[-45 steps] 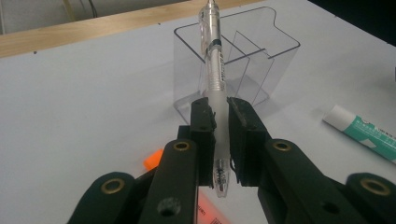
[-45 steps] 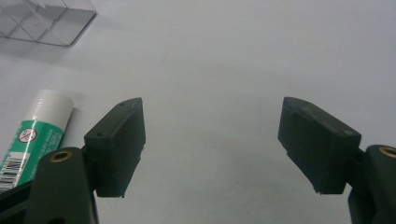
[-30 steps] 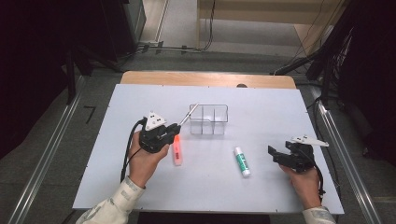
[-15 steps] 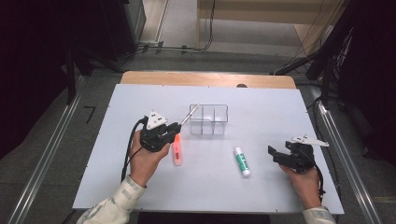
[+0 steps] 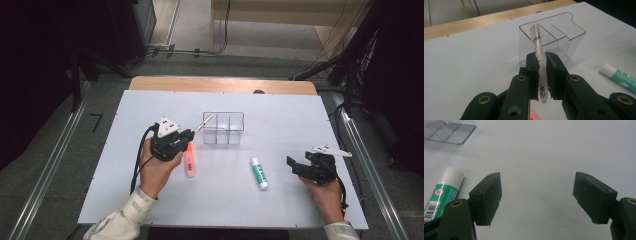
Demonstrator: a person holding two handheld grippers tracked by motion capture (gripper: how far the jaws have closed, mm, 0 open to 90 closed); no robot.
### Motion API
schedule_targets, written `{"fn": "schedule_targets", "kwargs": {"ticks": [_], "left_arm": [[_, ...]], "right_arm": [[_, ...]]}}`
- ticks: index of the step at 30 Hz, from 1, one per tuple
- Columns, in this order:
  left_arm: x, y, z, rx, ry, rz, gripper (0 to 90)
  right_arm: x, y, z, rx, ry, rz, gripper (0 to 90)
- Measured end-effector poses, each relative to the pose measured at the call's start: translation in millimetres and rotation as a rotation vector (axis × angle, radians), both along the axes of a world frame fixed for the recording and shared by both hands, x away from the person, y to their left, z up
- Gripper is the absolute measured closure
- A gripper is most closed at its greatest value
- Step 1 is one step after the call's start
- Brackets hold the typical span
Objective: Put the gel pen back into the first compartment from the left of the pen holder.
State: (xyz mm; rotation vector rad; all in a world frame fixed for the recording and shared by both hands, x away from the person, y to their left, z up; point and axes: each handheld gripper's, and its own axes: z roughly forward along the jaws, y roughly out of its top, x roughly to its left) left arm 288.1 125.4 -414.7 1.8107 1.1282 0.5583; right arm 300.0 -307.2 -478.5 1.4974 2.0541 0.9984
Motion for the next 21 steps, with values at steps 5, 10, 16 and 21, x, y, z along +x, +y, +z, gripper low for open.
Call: {"fn": "schedule_targets", "kwargs": {"ticks": [5, 10, 16, 21], "left_arm": [[5.0, -4.6, 2.0, 0.004, 0.0, 0.001, 81.3], [9.4, -7.1, 4.6, -0.005, -0.003, 0.008, 81.3], [14.4, -11.8, 8.6, -0.001, -0.012, 0.011, 81.3], [18.9, -14.1, 9.0, -0.004, -0.017, 0.016, 81.5]], "right_arm": [[0.1, 0.2, 0.1, 0.001, 0.0, -0.001, 22.0], [0.2, -0.2, 0.0, 0.001, 0.001, 0.002, 22.0], [0.3, -0.1, 0.2, 0.004, 0.001, 0.002, 22.0], [0.2, -0.3, 0.4, 0.003, 0.0, 0.002, 22.0]]}}
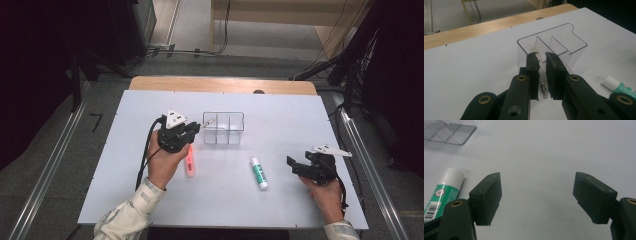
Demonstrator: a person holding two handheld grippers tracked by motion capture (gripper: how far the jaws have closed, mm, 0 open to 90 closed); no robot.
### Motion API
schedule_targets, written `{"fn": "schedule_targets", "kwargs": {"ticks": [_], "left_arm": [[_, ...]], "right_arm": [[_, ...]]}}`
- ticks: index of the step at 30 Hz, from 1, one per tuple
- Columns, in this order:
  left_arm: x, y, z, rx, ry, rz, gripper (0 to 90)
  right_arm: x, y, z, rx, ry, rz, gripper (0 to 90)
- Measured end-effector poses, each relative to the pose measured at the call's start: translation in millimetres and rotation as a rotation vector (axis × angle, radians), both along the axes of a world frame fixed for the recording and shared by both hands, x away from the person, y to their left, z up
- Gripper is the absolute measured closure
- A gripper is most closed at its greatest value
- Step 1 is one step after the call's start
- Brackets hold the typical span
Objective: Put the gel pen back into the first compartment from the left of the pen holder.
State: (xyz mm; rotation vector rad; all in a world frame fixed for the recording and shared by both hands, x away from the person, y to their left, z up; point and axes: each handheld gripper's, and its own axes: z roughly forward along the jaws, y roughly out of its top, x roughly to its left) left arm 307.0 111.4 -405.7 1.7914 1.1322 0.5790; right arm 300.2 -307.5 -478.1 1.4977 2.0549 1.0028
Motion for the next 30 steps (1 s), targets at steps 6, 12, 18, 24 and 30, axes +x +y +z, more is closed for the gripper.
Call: {"fn": "schedule_targets", "kwargs": {"ticks": [6, 12, 18, 24, 30], "left_arm": [[4.6, -1.9, 1.7, -0.01, -0.009, 0.009, 80.4], [6.7, -2.3, 1.2, -0.009, -0.022, 0.016, 76.1], [7.8, -0.9, 1.4, -0.023, -0.025, 0.026, 70.9], [8.3, -0.1, 2.2, -0.045, -0.03, 0.032, 65.0], [8.7, 1.6, 2.5, -0.05, -0.026, 0.037, 61.2]], "right_arm": [[0.0, 0.3, 0.0, 0.002, 0.0, -0.001, 22.0], [0.0, 0.0, 0.0, 0.002, 0.0, -0.001, 22.0], [0.0, 0.3, 0.1, 0.004, 0.001, 0.0, 22.0], [0.0, 0.4, 0.0, 0.004, 0.002, -0.002, 22.0], [0.1, 0.4, -0.1, 0.005, 0.002, -0.001, 22.0]]}}
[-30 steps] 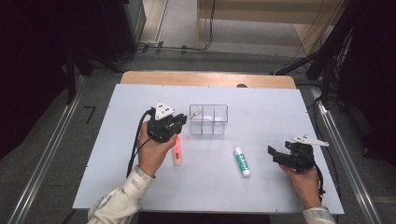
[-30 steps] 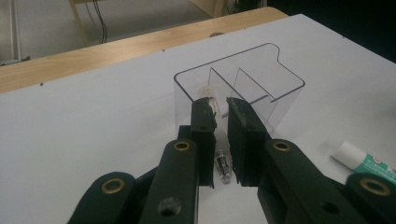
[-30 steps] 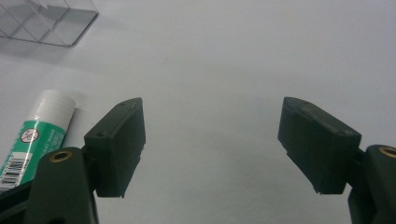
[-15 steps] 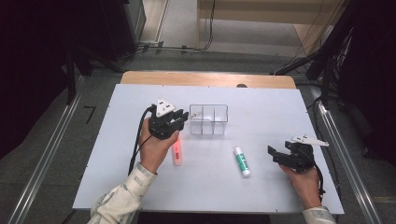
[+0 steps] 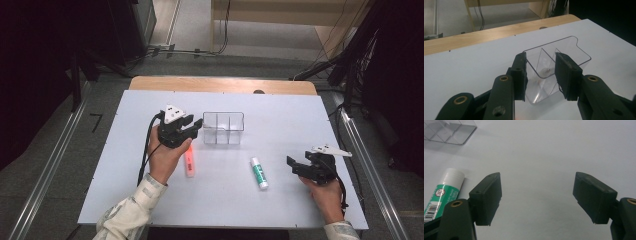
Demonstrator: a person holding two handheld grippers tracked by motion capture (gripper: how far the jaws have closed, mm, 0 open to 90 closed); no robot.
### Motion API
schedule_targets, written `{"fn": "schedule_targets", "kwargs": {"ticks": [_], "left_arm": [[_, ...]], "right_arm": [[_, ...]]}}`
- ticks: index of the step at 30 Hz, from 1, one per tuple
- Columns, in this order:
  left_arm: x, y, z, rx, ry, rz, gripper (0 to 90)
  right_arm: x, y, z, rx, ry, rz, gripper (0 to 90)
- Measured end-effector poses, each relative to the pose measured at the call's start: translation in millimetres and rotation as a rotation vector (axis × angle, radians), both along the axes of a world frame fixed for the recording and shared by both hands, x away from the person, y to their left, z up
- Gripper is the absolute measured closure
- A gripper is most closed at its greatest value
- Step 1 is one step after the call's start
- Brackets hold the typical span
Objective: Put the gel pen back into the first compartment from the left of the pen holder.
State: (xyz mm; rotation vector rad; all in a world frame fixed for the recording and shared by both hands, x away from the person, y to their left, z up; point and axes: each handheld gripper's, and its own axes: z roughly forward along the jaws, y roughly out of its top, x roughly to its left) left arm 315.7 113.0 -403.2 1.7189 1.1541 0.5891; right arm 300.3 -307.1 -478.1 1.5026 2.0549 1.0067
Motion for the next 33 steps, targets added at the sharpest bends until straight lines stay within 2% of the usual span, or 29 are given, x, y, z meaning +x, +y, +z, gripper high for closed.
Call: {"fn": "schedule_targets", "kwargs": {"ticks": [5, 8, 15, 26, 33], "left_arm": [[-0.2, 2.0, 0.1, -0.006, 0.0, 0.003, 57.9], [-1.9, 4.0, -0.2, -0.012, -0.014, 0.021, 55.1], [-5.5, 12.2, -3.6, -0.029, -0.008, 0.035, 48.2], [-11.6, 34.6, -19.3, -0.05, 0.036, 0.103, 25.7], [-17.4, 44.4, -33.3, -0.033, 0.062, 0.131, 24.9]], "right_arm": [[0.1, 0.1, -0.1, 0.0, -0.001, 0.0, 22.0], [0.1, 0.0, -0.1, -0.001, -0.001, -0.001, 22.0], [-0.2, 0.1, 0.0, -0.003, -0.003, 0.0, 22.0], [-0.5, 0.5, 0.1, -0.006, -0.001, 0.002, 22.0], [-0.8, 0.7, -0.1, -0.006, 0.0, 0.005, 22.0]]}}
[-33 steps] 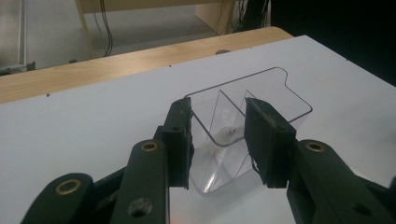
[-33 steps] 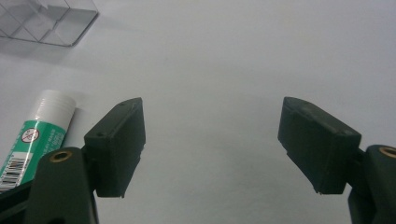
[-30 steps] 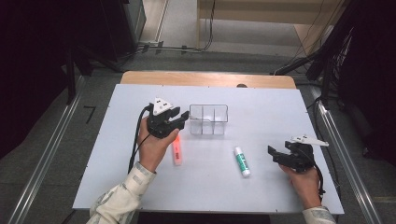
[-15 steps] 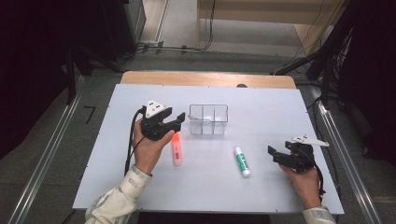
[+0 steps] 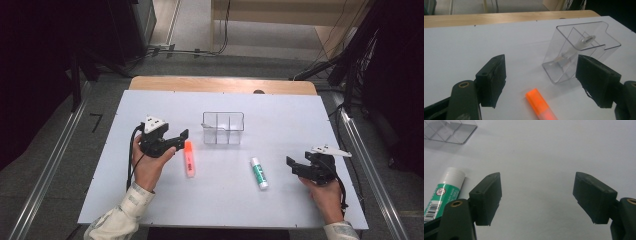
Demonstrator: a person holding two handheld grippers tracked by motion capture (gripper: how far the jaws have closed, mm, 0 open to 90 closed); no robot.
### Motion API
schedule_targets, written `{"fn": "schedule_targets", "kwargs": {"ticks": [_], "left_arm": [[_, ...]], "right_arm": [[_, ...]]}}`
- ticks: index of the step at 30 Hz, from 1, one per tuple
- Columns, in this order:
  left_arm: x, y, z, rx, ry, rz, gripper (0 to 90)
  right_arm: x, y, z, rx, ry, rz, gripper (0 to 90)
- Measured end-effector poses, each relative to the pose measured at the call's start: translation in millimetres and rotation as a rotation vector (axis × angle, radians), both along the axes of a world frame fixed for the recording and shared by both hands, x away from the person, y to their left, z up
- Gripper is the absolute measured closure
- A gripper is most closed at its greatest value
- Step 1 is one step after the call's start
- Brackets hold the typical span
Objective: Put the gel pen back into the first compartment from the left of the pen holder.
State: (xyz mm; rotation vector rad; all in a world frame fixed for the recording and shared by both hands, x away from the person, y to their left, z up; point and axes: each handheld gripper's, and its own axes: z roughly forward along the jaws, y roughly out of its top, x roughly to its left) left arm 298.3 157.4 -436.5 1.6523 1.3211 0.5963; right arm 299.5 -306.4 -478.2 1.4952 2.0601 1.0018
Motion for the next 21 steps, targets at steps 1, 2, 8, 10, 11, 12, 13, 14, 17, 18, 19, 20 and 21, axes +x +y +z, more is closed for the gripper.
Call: {"fn": "schedule_targets", "kwargs": {"ticks": [1, 2, 8, 10, 11, 12, 13, 14, 17, 18, 19, 20, 21], "left_arm": [[-1.0, 2.0, -2.0, 0.002, 0.005, 0.005, 24.8], [-2.4, 4.7, -5.0, -0.002, 0.013, 0.012, 24.4], [-5.5, 17.9, -17.9, -0.013, 0.048, 0.039, 21.6], [-6.2, 21.3, -21.9, -0.015, 0.057, 0.05, 20.6], [-6.7, 22.2, -23.6, -0.01, 0.061, 0.054, 19.7], [-7.0, 22.8, -25.2, -0.005, 0.061, 0.059, 18.8], [-7.3, 23.5, -27.9, -0.002, 0.067, 0.065, 18.3], [-7.2, 24.2, -30.2, 0.0, 0.072, 0.069, 17.0], [-7.4, 25.5, -35.6, 0.001, 0.088, 0.074, 16.8], [-7.6, 25.8, -36.4, 0.003, 0.09, 0.075, 16.8], [-8.0, 25.8, -37.5, 0.005, 0.091, 0.076, 16.8], [-8.1, 25.6, -37.9, 0.005, 0.092, 0.076, 16.8], [-8.2, 25.5, -38.0, 0.005, 0.093, 0.077, 16.8]], "right_arm": [[-0.1, -0.1, 0.0, 0.001, -0.002, 0.0, 22.0], [-0.3, -0.3, 0.2, 0.001, -0.003, -0.001, 22.0], [-0.2, 0.1, -0.1, -0.001, -0.001, 0.001, 22.0], [-0.5, 0.7, 0.4, 0.0, -0.001, 0.001, 22.0], [-0.5, 0.7, 0.5, 0.0, -0.004, 0.003, 22.0], [-0.6, 0.8, 0.6, 0.001, -0.005, 0.001, 22.0], [-0.6, 0.9, 0.7, 0.001, -0.004, 0.0, 22.0], [-0.6, 0.9, 0.7, 0.001, -0.003, 0.001, 22.0], [-0.6, 1.1, 0.5, -0.001, -0.003, 0.001, 22.0], [-0.8, 1.2, 0.6, 0.0, -0.003, 0.002, 22.0], [-0.8, 1.1, 0.6, 0.001, -0.003, 0.002, 22.0], [-0.9, 1.1, 0.6, 0.0, -0.004, 0.001, 22.0], [-0.8, 1.0, 0.4, -0.001, -0.004, 0.002, 22.0]]}}
